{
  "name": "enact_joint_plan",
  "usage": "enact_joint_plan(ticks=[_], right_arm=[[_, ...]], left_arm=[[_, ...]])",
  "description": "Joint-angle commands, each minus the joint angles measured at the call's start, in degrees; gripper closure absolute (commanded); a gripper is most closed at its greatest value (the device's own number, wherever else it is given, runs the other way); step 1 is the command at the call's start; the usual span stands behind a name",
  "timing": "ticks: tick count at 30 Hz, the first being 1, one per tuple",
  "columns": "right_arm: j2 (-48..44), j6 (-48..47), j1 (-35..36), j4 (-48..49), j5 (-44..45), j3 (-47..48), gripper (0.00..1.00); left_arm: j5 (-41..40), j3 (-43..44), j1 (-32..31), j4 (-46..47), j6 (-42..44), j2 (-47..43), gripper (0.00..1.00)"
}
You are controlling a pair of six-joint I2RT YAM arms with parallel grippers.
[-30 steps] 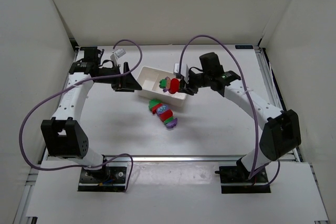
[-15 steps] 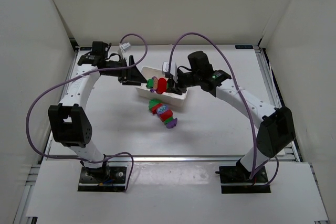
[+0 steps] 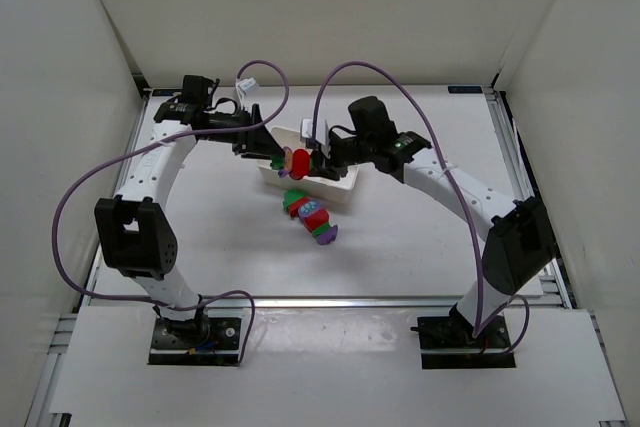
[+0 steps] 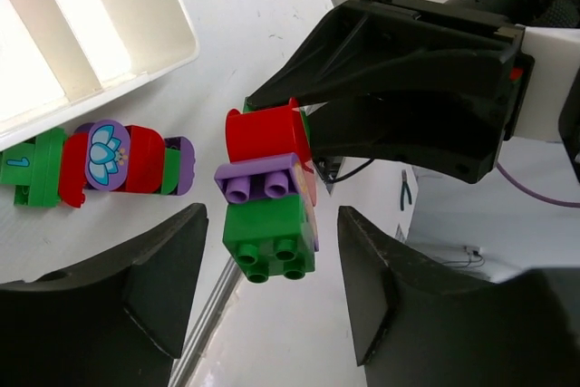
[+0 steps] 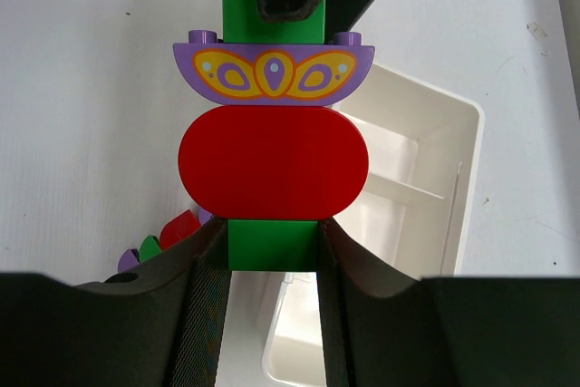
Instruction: Sort the legos into containers by color
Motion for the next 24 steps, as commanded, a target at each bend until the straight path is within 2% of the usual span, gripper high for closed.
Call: enact_joint_plan(ticks=[1, 4, 5, 7, 8, 11, 14, 17, 24], right_arm=[[0.2, 0.6, 0.4, 2.7, -0.3, 3.2, 1.0], [0.4, 0.4, 0.3, 2.9, -0.1, 3.2, 1.0], [0.3, 0.4, 0.3, 2.9, 0.2, 3.0, 1.0], [0.1, 0.2, 0.3, 2.7, 0.8, 2.4, 1.0], [-0.1, 0.0, 0.3, 3.0, 1.5, 2.0, 1.0], [-1.0, -1.1, 0.1, 2.7, 3.0, 0.3, 1.0], [-2.3, -2.8, -0.2, 2.1, 4.3, -3.0, 1.0], [-4.5, -3.7, -1.1, 1.6, 4.8, -6.8, 1.0], [-8.4, -4.8, -3.1, -0.5, 5.5, -12.3, 1.0]], left_arm=[[2.7, 0.2, -0.4, 0.7, 0.4, -0.6, 0.32], [2.9, -0.4, -0.4, 0.8, 0.5, -0.6, 0.45], [2.8, -0.6, -0.4, 0.8, 0.6, -0.6, 0.56], [2.8, -0.8, -0.4, 0.8, 0.8, -0.6, 0.64], [2.8, -0.9, -0.4, 0.8, 0.9, -0.8, 0.71], [2.4, -1.1, -0.4, 0.7, 1.4, -1.2, 0.83], [2.9, -0.9, 0.2, 0.7, 2.4, -1.6, 0.86], [6.0, -1.4, 2.8, 2.4, 1.9, -2.0, 0.87], [6.9, 0.1, 5.8, 2.5, 1.6, -1.2, 0.88]])
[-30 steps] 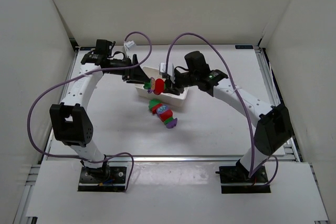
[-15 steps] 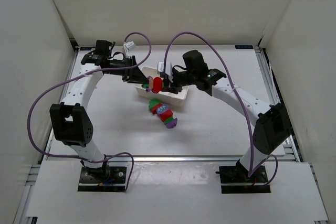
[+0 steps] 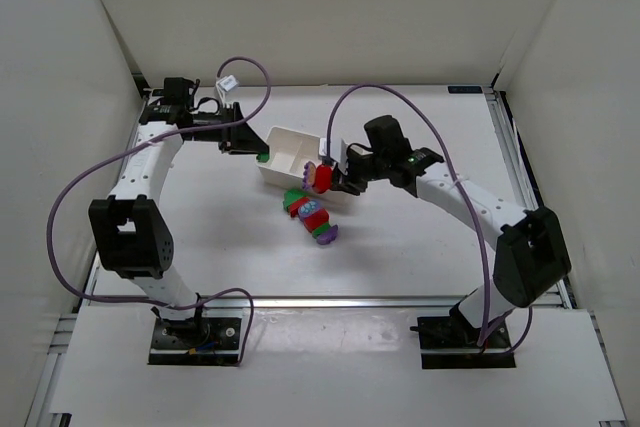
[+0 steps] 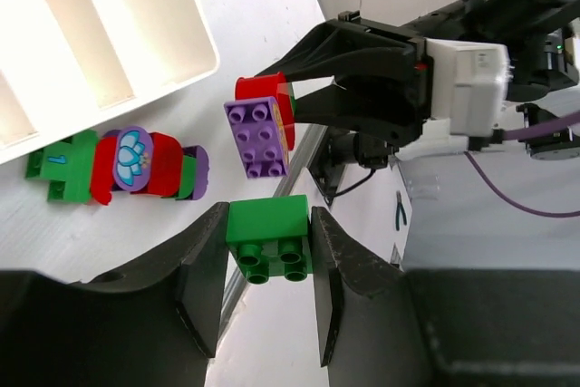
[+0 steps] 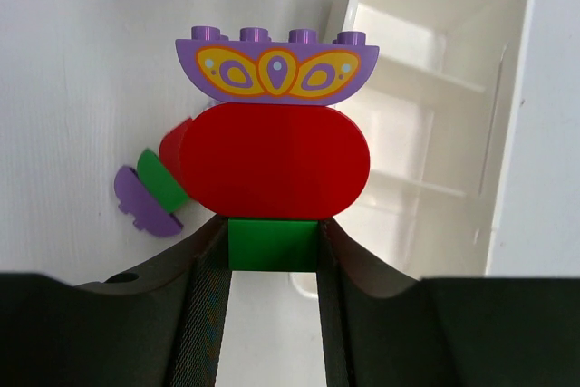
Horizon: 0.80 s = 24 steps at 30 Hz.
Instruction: Sort the legos into containers by color
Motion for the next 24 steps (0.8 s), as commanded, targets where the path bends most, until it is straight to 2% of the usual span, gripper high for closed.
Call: enact_joint_plan(ticks=[1, 4, 7, 10, 16, 20, 24], right_arm=[[-3.4, -1.2, -0.9, -1.0, 0.8, -1.0, 1.0], [-3.7, -1.4, -1.1, -1.3, 1.3, -1.5, 1.0], [-4.1, -1.0, -2.1, -2.5, 1.8, -1.2, 1.0], [-5.0, 0.1, -3.0, -3.7, 2.5, -1.4, 1.0], [-8.3, 2.9, -4.2, -5.3, 4.7, -3.2, 1.0], [-9.4, 4.2, -4.5, -5.8, 5.5, -3.6, 1.0], [-9.7, 4.8, -5.0, -6.0, 5.9, -3.2, 1.0]], left_arm=[[3.5, 1.7, 0.6, 1.1, 0.8, -1.2, 0.88], [1.8, 1.5, 0.6, 1.1, 0.9, -1.2, 0.88], [-5.8, 2.1, -0.3, 1.8, 1.5, -0.6, 0.88], [-23.5, 4.4, -4.5, 3.5, 0.6, 0.8, 0.88], [-41.9, 6.2, -10.3, 10.1, 0.1, 5.8, 0.87], [-49.5, 9.5, -12.6, 11.3, -0.3, 10.9, 0.85], [-51.7, 12.4, -12.7, 13.0, 0.2, 15.8, 0.83]])
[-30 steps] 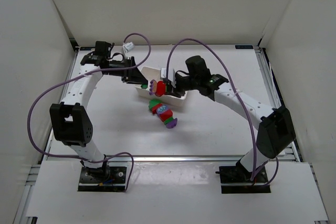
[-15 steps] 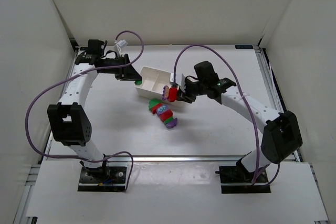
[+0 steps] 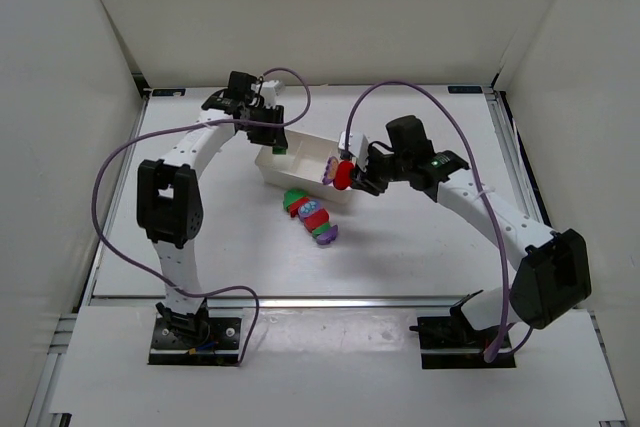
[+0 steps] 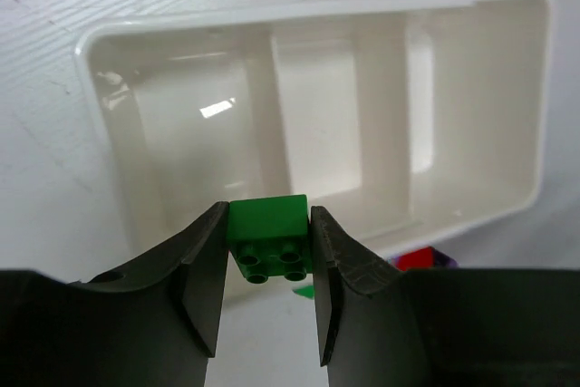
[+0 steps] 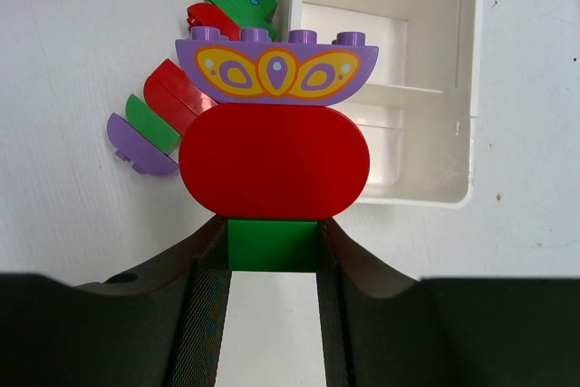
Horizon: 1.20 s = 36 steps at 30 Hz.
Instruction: Sort the legos into containers by color
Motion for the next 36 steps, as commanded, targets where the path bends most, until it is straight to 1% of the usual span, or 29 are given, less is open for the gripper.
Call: enact_joint_plan(ticks=[1, 4, 5, 6, 8, 9, 10, 11, 13, 14, 15, 16, 17, 18, 19, 21, 22, 24, 25, 28, 32, 35, 36], right_arm=[[-1.7, 1.3, -0.5, -0.2, 0.6, 0.4, 1.0], [-1.3, 1.2, -0.8, -0.4, 0.6, 1.2, 1.0], [-1.2, 1.1, -0.8, -0.6, 0.6, 1.3, 1.0], [-1.0, 1.0, -1.0, -0.6, 0.6, 1.5, 1.0], [-0.7, 1.0, -1.2, -0.6, 0.6, 1.9, 1.0], [-0.6, 1.0, -1.2, -0.4, 0.5, 1.9, 1.0], [-0.4, 0.8, -1.5, -0.2, 0.4, 1.8, 1.0], [-0.3, 0.7, -1.4, -0.2, 0.4, 1.8, 1.0], [0.1, 0.5, -1.3, 0.2, 0.0, 1.8, 1.0], [0.4, 0.1, -1.4, 0.4, -0.1, 1.9, 1.0], [0.7, -0.1, -1.4, 0.5, -0.5, 2.2, 1.0], [1.3, -0.3, -1.2, 0.8, -0.6, 2.5, 1.0], [1.6, -0.6, -1.4, 1.0, -0.7, 2.8, 1.0], [1.9, -0.6, -1.4, 1.2, -1.2, 3.2, 1.0], [2.8, -0.8, -1.4, 1.9, -1.3, 3.9, 1.0], [3.9, -0.9, -1.4, 2.7, -2.4, 4.9, 1.0], [4.3, -0.9, -1.4, 2.9, -2.8, 5.6, 1.0], [6.1, -1.0, -1.4, 4.0, -3.9, 7.1, 1.0], [6.7, -1.0, -1.4, 4.2, -4.3, 7.7, 1.0], [9.4, -1.0, -1.2, 4.7, -5.8, 10.8, 1.0], [12.1, 0.3, -0.7, 5.6, -6.3, 15.5, 1.0], [12.9, 0.4, -0.1, 5.7, -6.4, 17.6, 1.0], [13.2, 0.0, 0.0, 5.4, -6.4, 18.1, 1.0]], left_arm=[[-6.8, 4.9, 0.2, 2.5, 0.4, 2.1, 0.82], [-8.2, 7.5, 0.1, 2.0, 0.9, 5.5, 0.75], [-8.9, 7.9, 0.0, 1.8, 0.9, 6.4, 0.66], [-9.9, 8.2, 0.0, 1.7, 1.1, 6.7, 0.61], [-9.3, 8.3, -0.1, 1.9, 1.6, 6.9, 0.52], [-8.4, 8.3, -0.2, 1.8, 1.9, 6.8, 0.44], [-8.1, 8.2, -0.3, 1.8, 1.9, 6.3, 0.42], [-5.8, 8.4, -0.3, 1.9, 2.0, 6.1, 0.4], [-3.7, 8.6, -0.3, 1.8, 1.9, 4.8, 0.38], [-0.2, 8.3, 0.0, 3.0, 1.5, 4.0, 0.37], [2.0, 7.6, 0.2, 3.9, 0.2, 3.1, 0.34], [5.3, 6.8, 0.3, 5.2, -0.6, 0.9, 0.29], [6.9, 6.6, 0.6, 5.6, -1.3, -0.3, 0.28], [9.3, 6.6, 0.9, 5.7, -2.1, -1.2, 0.28], [15.7, 6.9, 1.6, 5.8, -3.4, -2.9, 0.28], [23.9, 7.1, 2.2, 5.8, -4.9, -4.7, 0.29], [31.9, 7.4, 2.4, 4.8, -5.9, -5.0, 0.29], [37.2, 7.7, 2.5, 1.8, -6.1, -5.2, 0.29], [41.4, 7.3, 2.5, 1.4, -7.0, -5.6, 0.28], [44.9, 3.7, 2.5, 1.4, -7.3, -7.3, 0.28], [47.0, -0.1, 2.0, 1.4, -8.0, -8.4, 0.27], [46.1, -1.2, 1.4, 1.4, -7.2, -9.1, 0.27], [44.6, -1.4, 1.1, 1.4, -6.6, -9.3, 0.27]])
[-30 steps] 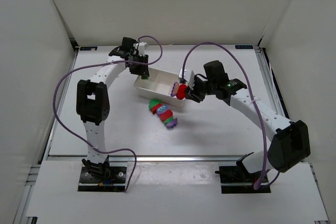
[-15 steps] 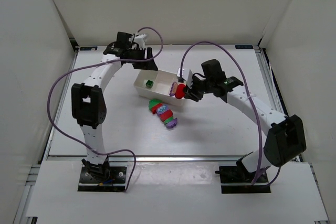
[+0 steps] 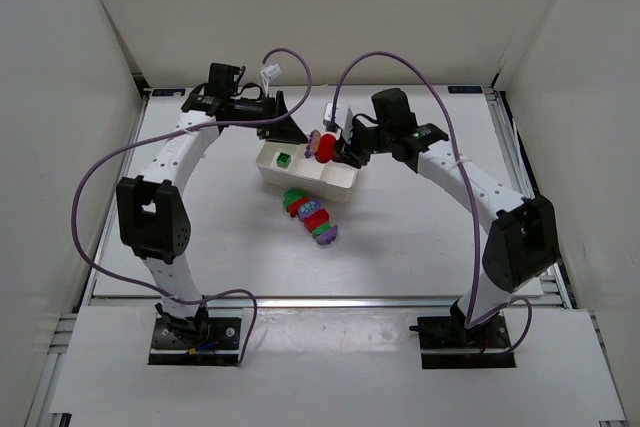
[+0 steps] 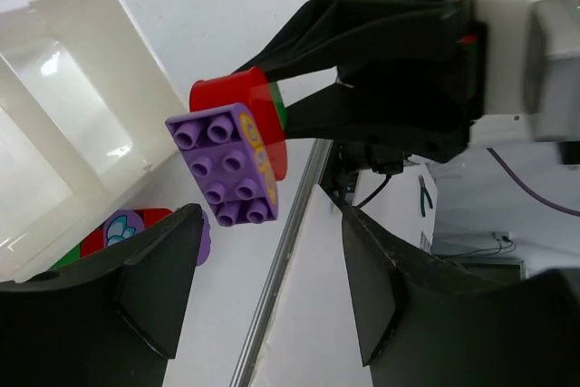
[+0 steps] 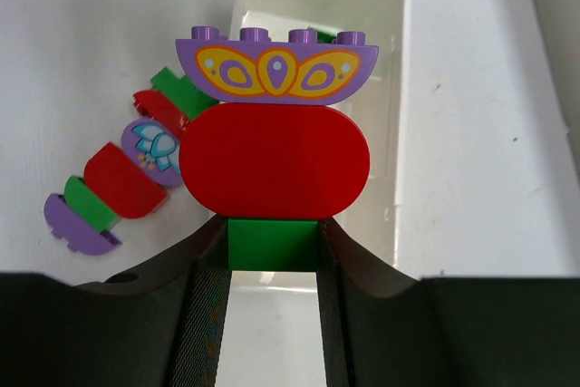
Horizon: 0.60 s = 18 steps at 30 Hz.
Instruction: Sort the legos into containers by color
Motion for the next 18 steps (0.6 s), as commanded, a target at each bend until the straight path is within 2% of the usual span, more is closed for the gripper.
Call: enact_joint_plan(ticks=[1, 10, 13, 17, 18], right_arm=[[0.3, -0.3, 1.0, 2.4, -1.9, 4.3, 1.0], [0.2, -1.0, 3.5, 2.4, -0.9, 5.4, 1.0], [0.1, -0.8, 3.9, 2.4, -0.6, 5.2, 1.0], [0.0, -0.9, 4.1, 2.5, 0.0, 4.7, 1.0], [-0.1, -1.1, 4.1, 2.4, 0.5, 4.3, 1.0]], left_arm=[[1.6, -1.0, -0.8, -0.7, 1.5, -3.2, 0.27], [1.9, 0.4, -1.5, -0.7, 1.9, -2.1, 0.26], [2.1, 0.4, -1.4, -0.6, 1.9, -1.8, 0.3], [2.8, -0.3, -1.1, -0.7, 2.0, -1.8, 0.58], [2.8, -0.5, -1.0, -0.7, 2.0, -1.8, 0.69]])
